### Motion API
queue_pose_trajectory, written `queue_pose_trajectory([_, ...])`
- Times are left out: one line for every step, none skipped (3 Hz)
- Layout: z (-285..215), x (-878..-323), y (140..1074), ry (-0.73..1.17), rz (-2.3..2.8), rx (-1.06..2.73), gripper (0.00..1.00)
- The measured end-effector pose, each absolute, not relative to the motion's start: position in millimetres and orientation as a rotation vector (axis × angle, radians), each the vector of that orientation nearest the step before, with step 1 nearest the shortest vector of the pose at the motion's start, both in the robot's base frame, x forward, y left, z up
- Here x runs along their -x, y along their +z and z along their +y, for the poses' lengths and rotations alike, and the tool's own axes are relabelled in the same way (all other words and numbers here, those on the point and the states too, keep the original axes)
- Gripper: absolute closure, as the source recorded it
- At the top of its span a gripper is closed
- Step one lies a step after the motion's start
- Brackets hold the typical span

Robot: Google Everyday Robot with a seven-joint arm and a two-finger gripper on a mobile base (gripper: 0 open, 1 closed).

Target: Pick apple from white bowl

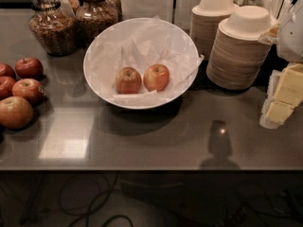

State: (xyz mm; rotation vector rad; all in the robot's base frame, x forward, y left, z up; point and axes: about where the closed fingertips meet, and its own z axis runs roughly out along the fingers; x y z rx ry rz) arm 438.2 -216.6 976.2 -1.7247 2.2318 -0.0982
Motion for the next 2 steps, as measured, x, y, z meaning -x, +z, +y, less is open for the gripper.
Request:
queue_pose_trajectory([-214,-440,977,-0.1,2.22,1.719,0.0])
queue_pose_trajectory([-196,-458,975,-0.068,2.146,1.723,0.0])
